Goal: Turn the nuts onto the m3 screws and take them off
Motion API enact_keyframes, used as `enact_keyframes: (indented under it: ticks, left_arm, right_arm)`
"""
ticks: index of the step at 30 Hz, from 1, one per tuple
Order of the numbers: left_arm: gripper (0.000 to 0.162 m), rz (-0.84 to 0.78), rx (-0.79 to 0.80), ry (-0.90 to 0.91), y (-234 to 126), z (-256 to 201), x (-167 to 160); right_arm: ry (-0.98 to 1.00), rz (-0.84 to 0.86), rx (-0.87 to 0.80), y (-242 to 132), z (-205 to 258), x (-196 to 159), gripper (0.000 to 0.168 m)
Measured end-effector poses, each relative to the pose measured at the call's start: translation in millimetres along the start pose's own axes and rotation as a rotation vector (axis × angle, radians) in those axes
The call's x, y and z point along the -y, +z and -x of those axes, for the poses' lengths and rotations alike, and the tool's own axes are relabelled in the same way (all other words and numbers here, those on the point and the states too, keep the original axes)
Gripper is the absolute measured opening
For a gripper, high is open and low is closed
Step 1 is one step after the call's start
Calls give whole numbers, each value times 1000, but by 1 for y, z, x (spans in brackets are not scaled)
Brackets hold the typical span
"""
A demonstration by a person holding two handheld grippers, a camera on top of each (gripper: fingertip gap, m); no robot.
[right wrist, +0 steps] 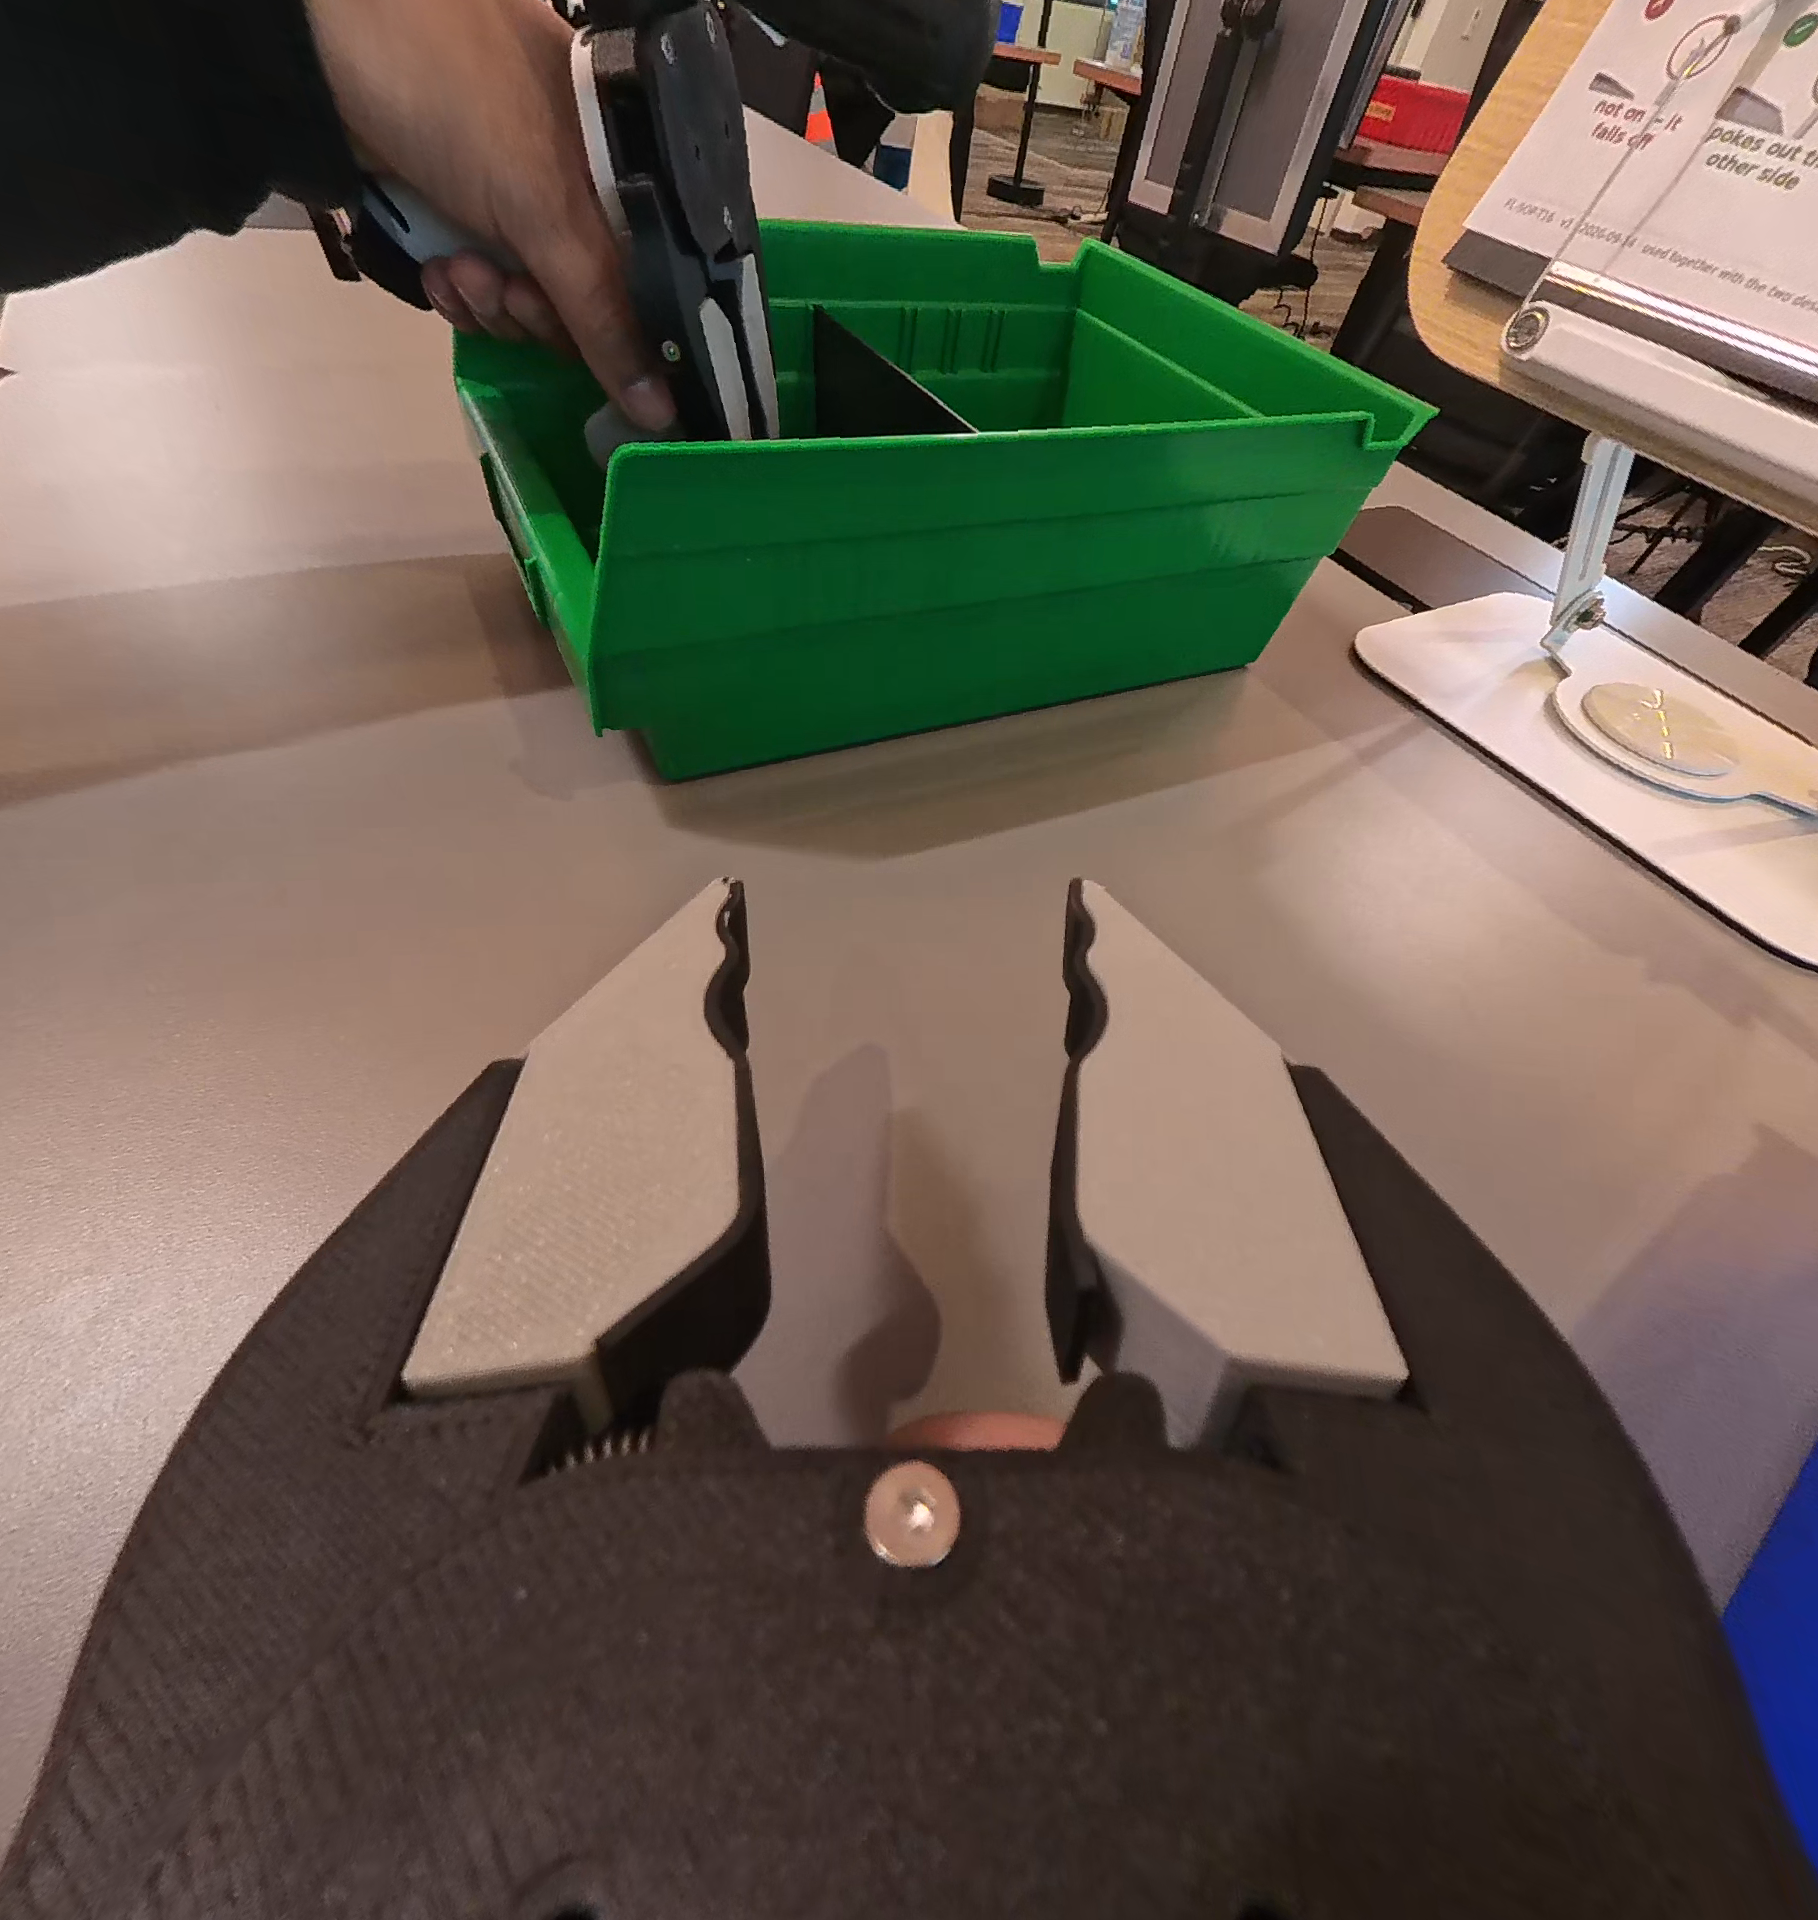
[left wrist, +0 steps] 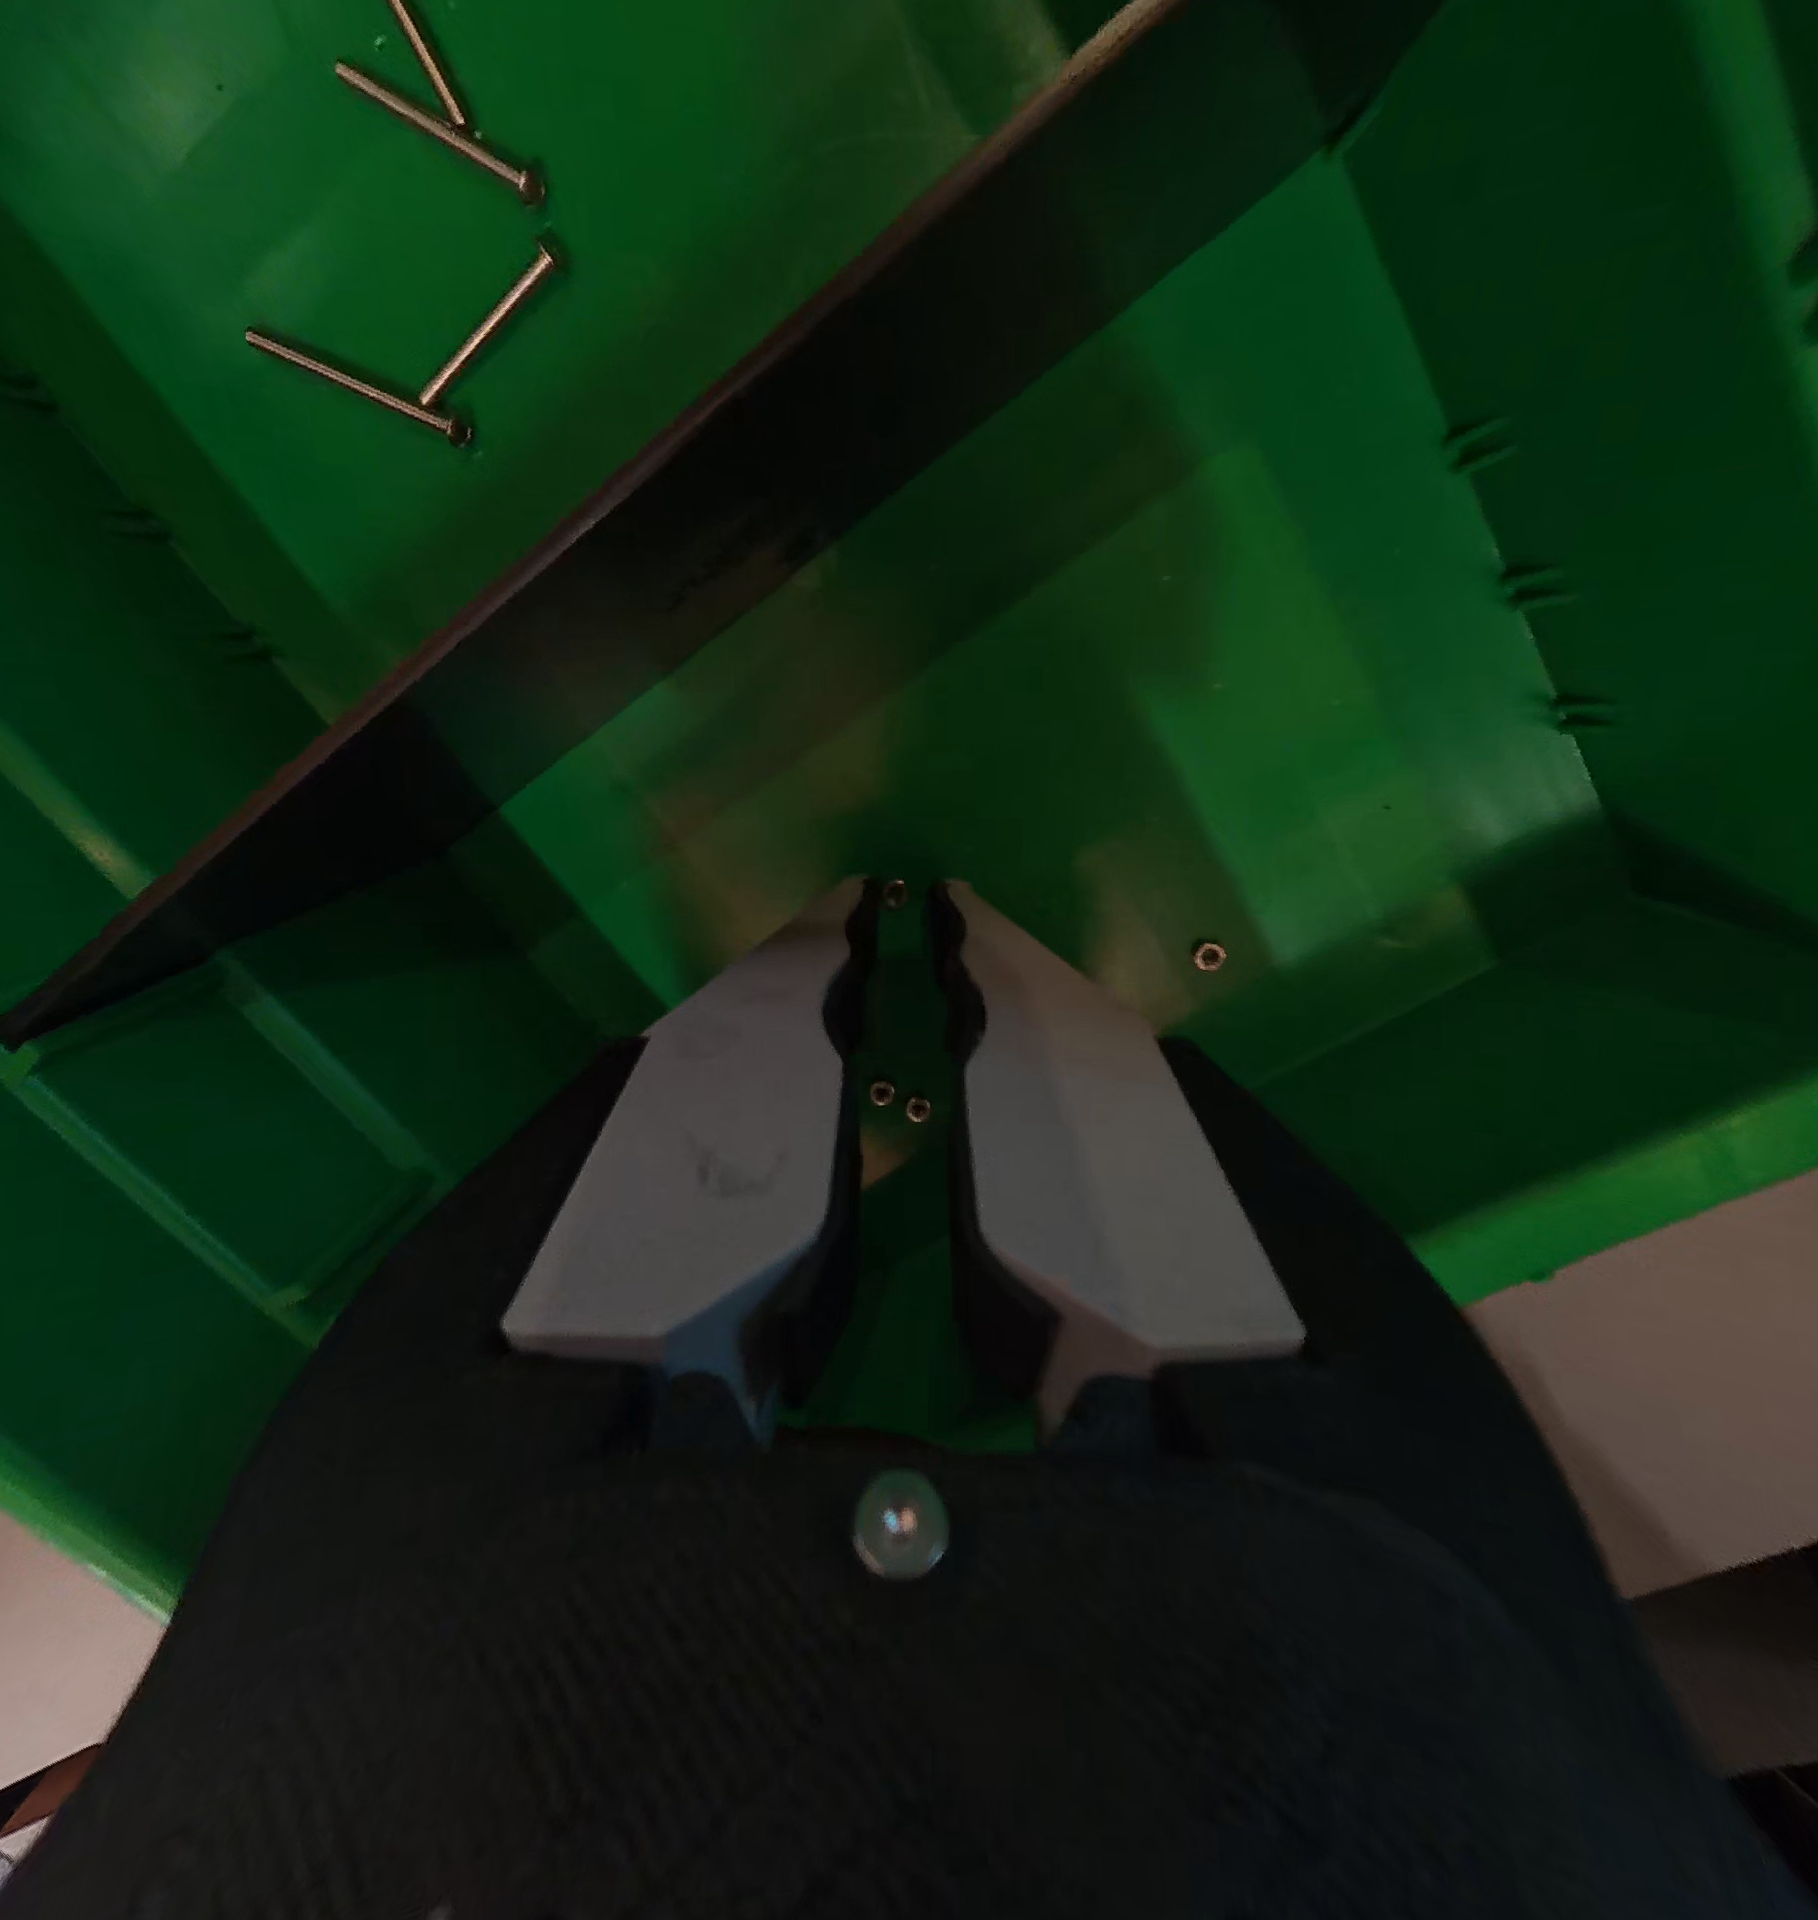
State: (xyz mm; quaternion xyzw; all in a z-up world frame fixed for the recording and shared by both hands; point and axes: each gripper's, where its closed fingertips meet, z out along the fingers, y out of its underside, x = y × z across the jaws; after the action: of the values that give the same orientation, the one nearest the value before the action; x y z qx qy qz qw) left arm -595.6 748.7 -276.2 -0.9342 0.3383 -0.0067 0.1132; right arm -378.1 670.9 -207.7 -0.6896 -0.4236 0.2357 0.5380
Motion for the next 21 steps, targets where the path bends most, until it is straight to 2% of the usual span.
enact_keyframes:
  ticks: [2, 21]
  left_arm:
    - [4, 0, 11, 9, 0, 1, 0]
    - [1, 0, 26, 36, -1, 1, 0]
  right_arm:
    - [-1, 0, -1, 0, 0, 0, 59]
    - [-3, -1, 1, 0, 1, 0, 59]
